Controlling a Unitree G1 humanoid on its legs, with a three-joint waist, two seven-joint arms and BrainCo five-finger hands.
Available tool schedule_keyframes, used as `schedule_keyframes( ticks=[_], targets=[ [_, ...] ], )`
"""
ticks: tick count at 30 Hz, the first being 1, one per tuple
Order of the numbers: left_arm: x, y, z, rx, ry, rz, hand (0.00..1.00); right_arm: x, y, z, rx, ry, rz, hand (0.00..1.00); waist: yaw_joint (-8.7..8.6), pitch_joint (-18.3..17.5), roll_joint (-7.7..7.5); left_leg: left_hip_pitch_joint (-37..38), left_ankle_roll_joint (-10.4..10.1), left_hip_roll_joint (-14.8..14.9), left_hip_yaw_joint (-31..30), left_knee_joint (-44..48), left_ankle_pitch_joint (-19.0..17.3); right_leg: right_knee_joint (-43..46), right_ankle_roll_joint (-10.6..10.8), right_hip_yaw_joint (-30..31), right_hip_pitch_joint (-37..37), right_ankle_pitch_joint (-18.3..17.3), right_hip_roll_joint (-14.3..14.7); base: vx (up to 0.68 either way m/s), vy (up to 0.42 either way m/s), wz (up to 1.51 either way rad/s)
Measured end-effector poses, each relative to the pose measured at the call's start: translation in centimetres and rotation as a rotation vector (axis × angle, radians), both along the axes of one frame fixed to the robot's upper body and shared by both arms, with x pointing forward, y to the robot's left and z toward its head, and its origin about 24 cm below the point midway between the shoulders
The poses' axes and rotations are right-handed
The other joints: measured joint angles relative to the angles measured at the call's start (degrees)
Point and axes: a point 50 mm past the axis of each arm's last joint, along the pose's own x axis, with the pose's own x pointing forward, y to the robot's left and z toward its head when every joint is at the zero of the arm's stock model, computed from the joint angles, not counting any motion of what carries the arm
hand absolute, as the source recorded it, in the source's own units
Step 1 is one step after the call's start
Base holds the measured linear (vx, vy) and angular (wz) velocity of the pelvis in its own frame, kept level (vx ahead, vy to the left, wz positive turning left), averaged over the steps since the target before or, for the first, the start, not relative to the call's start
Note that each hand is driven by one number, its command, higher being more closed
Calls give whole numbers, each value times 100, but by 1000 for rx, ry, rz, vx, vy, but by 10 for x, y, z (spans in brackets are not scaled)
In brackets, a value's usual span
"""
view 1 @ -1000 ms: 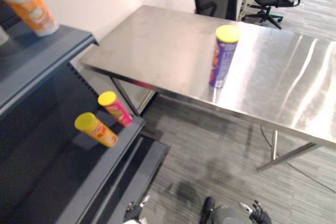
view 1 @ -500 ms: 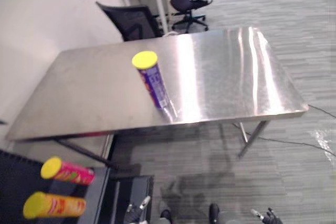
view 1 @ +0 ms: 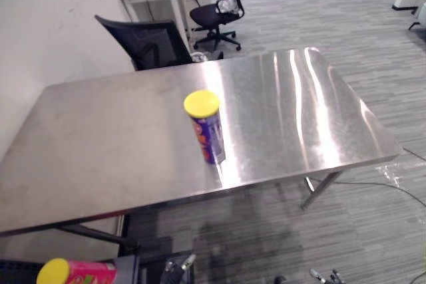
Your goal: Put the gum and the chips on the shelf.
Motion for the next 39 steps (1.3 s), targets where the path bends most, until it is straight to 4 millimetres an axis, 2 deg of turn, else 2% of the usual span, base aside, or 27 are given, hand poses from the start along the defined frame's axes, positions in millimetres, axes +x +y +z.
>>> schedule_keyframes(
  ticks=[4, 6, 7, 9, 11, 12, 14, 15, 17, 18, 20, 21, 22, 23, 24, 25, 28, 30, 32, 33, 35, 39],
  targets=[
    [1, 0, 0, 0, 3, -5, 0, -5, -4, -1, -44, 39, -69, 0, 77, -59, -22, -39, 7, 29, -1, 0, -14, -223, -46, -136, 8, 246, 46, -52, 2, -12],
    [2, 0, 0, 1, 0, -2, 0, -8, -8, 0, -64, 49, -117, 0, 123, -75, -51, -43, 39, 13, -5, -1, -88, -303, -47, -197, 12, 258, 39, -101, -1, -13],
    [2, 2, 0, 2, -3, 9, 0, -9, -17, 2, -91, 46, -213, 0, 125, -86, -73, -51, 121, -20, -4, -9, -174, -403, -47, -215, 29, 258, 21, -126, 5, -11],
    [1, 3, 0, 3, -2, 19, 0, -9, -31, 7, -132, 26, -318, 0, 130, -89, -101, -55, 129, -50, 3, -37, -185, -423, -39, -222, 6, 269, -9, -130, 12, -9],
    [-5, 7, 1, 3, 5, 44, 0, -6, -65, 24, -208, -59, -528, 0, 125, -159, -195, -41, 166, -92, 78, -117, -157, -476, -45, -238, -35, 230, -62, -160, 21, -12],
    [-6, 9, 1, 2, 2, 50, 0, -5, -77, 30, -237, -89, -578, 0, 125, -190, -202, -41, 167, -98, 101, -121, -155, -473, -39, -272, -49, 226, -81, -138, 31, -22],
    [-14, 14, 3, 9, 1, 75, 0, 6, -125, 67, -368, -245, -710, 0, 118, -250, -205, -43, 137, -137, 138, -218, -154, -445, -36, -402, -118, 228, -150, -101, 32, -20],
    [-14, 16, 3, 15, 3, 73, 0, 8, -136, 78, -406, -283, -734, 0, 117, -255, -212, -47, 136, -144, 134, -230, -142, -447, -36, -427, -130, 228, -160, -56, 21, -2],
    [-19, 21, 4, 30, 8, 82, 0, 18, -169, 121, -557, -438, -814, 0, 108, -358, -274, -57, 143, -169, 117, -369, -63, -439, -10, -505, -201, 246, -184, -7, 12, 4],
    [-21, 22, 4, 33, 11, 90, 0, 23, -174, 133, -589, -490, -827, 0, 107, -384, -290, -46, 154, -176, 117, -406, -41, -429, -1, -515, -216, 268, -188, 40, 9, 2],
    [-27, 24, 4, 39, 21, 108, 0, 47, -182, 185, -709, -723, -858, 0, 94, -434, -327, -43, 190, -183, 105, -419, -2, -386, 32, -542, -237, 366, -195, 77, 9, 0],
    [-27, 24, 4, 42, 20, 104, 0, 55, -181, 199, -737, -787, -849, 0, 91, -436, -328, -44, 191, -183, 107, -411, -2, -384, 36, -543, -239, 370, -196, 66, 8, -1],
    [-27, 24, 5, 46, 19, 96, 0, 68, -176, 226, -782, -914, -817, 0, 89, -441, -324, -44, 189, -188, 102, -410, -5, -378, 45, -547, -240, 386, -199, 57, 12, 0],
    [-27, 24, 5, 51, 20, 86, 0, 74, -173, 240, -802, -977, -792, 0, 90, -441, -325, -46, 193, -193, 100, -410, -10, -379, 46, -549, -240, 387, -202, 54, 15, 0],
    [-26, 25, 5, 58, 19, 79, 0, 87, -164, 263, -839, -1083, -726, 0, 87, -451, -339, -58, 201, -201, 100, -411, -17, -379, 47, -549, -259, 388, -204, 52, 15, -2],
    [-26, 26, 5, 61, 17, 80, 0, 96, -154, 279, -858, -1157, -655, 0, 94, -467, -351, -80, 205, -204, 99, -411, -21, -379, 48, -548, -283, 388, -205, 46, 11, -2],
    [-23, 29, 7, 78, 4, 64, 0, 128, -112, 317, -825, -1381, -287, 0, 95, -507, -431, -134, 214, -216, 95, -404, -26, -379, 55, -554, -317, 396, -206, 45, 3, 0],
    [-21, 31, 8, 83, 0, 64, 0, 142, -90, 326, -775, -1440, -89, 0, 103, -525, -502, -132, 219, -220, 76, -393, -29, -378, 55, -571, -307, 397, -224, 7, 2, 3],
    [-17, 30, 8, 81, -11, 61, 0, 162, -59, 332, -668, -1479, 250, 0, 109, -556, -585, -133, 244, -240, 11, -393, -46, -369, 56, -648, -283, 397, -246, 7, 7, 12],
    [-17, 30, 8, 81, -12, 60, 0, 164, -56, 331, -654, -1478, 283, 0, 114, -559, -591, -133, 245, -243, 4, -393, -47, -367, 56, -655, -280, 397, -247, -7, 6, 13],
    [-14, 27, 8, 75, -17, 47, 0, 174, -38, 326, -522, -1477, 488, 0, 140, -566, -603, -143, 266, -272, -47, -390, -62, -365, 57, -720, -258, 398, -265, -13, 5, 12],
    [-10, 23, 8, 87, -14, -17, 0, 185, -22, 309, -383, -1421, 683, 0, 139, -558, -560, -181, 266, -324, -212, -355, -62, -372, 58, -875, -193, 397, -316, -18, 2, 20]
  ],
)
